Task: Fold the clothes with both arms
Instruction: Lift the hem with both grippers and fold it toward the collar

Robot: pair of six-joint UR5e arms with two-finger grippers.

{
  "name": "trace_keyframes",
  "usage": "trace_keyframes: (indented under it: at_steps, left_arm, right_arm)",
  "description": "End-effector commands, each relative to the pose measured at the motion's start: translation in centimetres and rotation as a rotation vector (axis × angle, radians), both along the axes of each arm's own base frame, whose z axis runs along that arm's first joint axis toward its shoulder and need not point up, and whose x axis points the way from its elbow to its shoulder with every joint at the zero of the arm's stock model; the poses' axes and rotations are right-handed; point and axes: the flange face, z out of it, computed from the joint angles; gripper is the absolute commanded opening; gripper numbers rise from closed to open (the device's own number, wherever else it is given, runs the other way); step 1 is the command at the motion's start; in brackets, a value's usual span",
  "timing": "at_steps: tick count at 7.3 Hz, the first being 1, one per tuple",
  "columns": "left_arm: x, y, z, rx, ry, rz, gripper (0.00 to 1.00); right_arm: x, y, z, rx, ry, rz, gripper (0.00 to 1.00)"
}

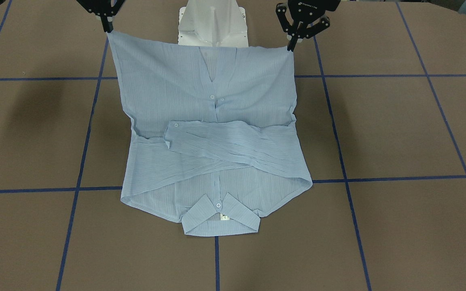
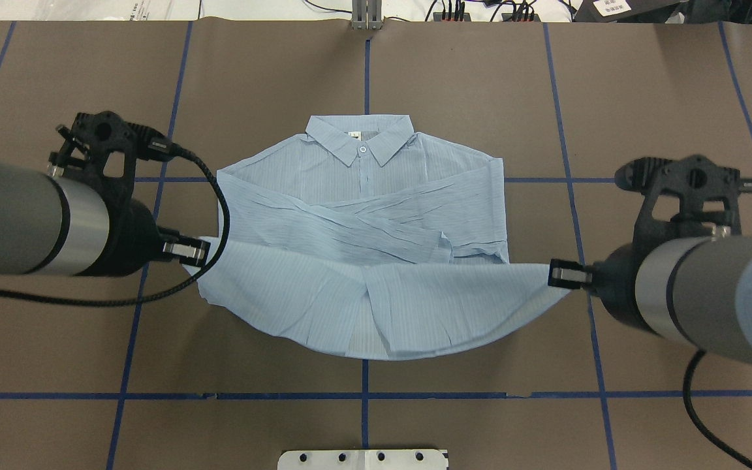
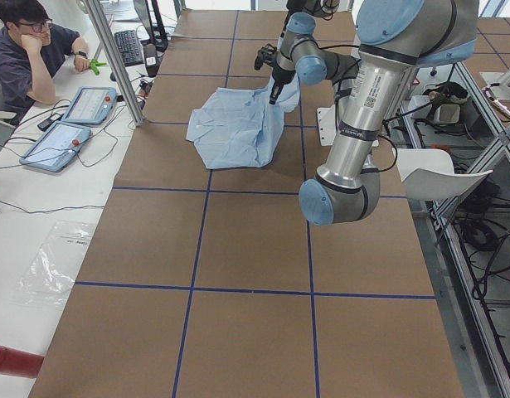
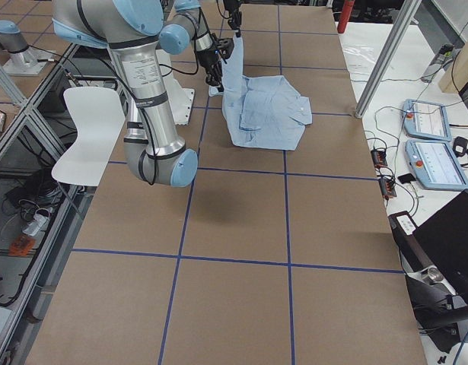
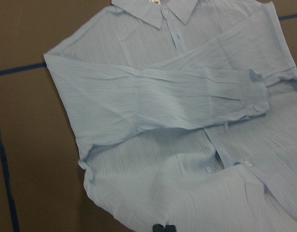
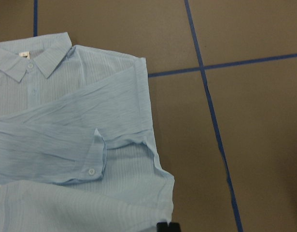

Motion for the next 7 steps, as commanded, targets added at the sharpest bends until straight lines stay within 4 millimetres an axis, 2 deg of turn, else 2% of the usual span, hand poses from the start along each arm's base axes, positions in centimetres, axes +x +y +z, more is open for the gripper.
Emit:
trace_keyframes:
  at_steps: [1,3,5,6,7]
  left_arm:
    - [1.8,-5.9,0.8,0.001,-0.035,-0.065,0.0]
    - [4.9,-11.9,3.5,0.01,-0.027,-0.112,0.0]
    - [9.0,-18.0,4.4,0.017,-0.02,-0.143,0.0]
    - [10.8,-21.0,7.7,0.028,-0.046,-0.183,0.0]
    - [12.5,-23.3,10.6,0.039,-0.08,-0.218,0.0]
  right_arm:
    - [-3.1,-8.6,-0.4,0.019,0.006,0.09,0.0]
    - [-6.7,-16.0,2.4,0.067,0.005,0.128,0.0]
    - [-8.8,-21.1,5.7,0.078,0.022,0.156,0.0]
    - [-11.1,-23.6,8.1,0.059,0.055,0.158,0.0]
    - [-13.0,-25.2,10.8,0.044,0.075,0.157,0.0]
